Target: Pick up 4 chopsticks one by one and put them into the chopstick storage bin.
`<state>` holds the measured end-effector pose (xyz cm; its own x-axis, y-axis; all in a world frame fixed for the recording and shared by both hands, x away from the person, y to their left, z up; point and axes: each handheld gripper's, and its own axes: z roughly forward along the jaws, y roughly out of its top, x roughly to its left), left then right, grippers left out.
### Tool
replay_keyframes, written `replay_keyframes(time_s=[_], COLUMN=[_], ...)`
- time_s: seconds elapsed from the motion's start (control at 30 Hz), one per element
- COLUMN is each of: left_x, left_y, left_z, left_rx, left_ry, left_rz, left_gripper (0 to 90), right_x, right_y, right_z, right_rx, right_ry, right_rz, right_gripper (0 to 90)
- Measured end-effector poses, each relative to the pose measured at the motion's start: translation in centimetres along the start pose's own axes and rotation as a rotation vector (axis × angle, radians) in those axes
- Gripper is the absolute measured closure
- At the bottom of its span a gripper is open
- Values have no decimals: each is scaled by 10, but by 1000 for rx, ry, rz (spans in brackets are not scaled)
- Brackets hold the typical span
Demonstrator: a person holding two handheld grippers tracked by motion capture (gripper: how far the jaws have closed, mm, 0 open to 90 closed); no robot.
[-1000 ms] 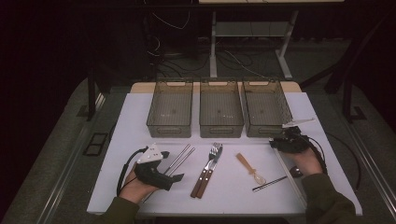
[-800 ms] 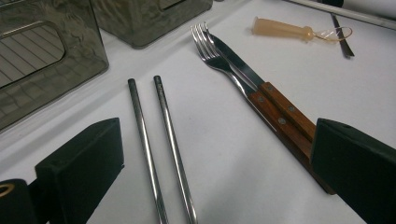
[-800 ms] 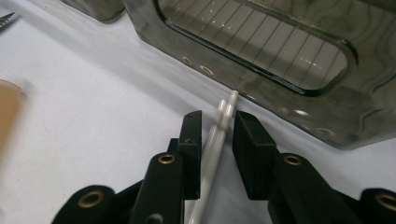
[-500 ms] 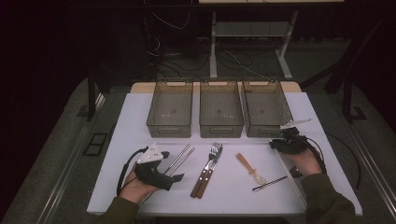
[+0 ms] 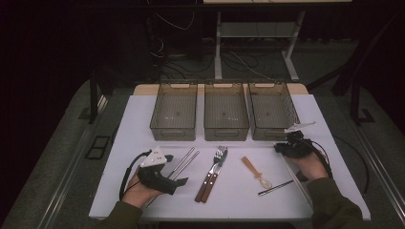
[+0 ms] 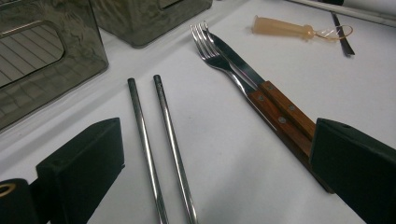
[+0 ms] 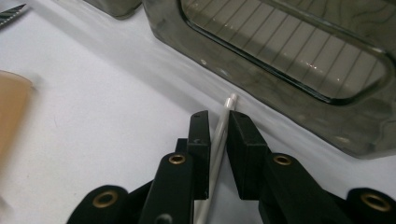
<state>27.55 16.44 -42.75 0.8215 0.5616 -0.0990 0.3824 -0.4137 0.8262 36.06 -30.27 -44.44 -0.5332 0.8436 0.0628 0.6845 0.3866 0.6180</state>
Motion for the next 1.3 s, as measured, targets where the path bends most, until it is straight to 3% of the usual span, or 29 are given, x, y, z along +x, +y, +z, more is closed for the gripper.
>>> replay_keyframes(time_s=[0.4,1.3], left_x=[0,0], left_y=[0,1], left_z=[-1,-2], left_rx=[-1,-4], left_ry=[-1,-1], left_rz=[3,6], left_gripper=[18,18], right_x=[8,41], right_y=[3,15], right_z=[3,15], right_rx=[2,-2], right_ry=[14,97], right_rz=[-16,-129], right_gripper=[812,849])
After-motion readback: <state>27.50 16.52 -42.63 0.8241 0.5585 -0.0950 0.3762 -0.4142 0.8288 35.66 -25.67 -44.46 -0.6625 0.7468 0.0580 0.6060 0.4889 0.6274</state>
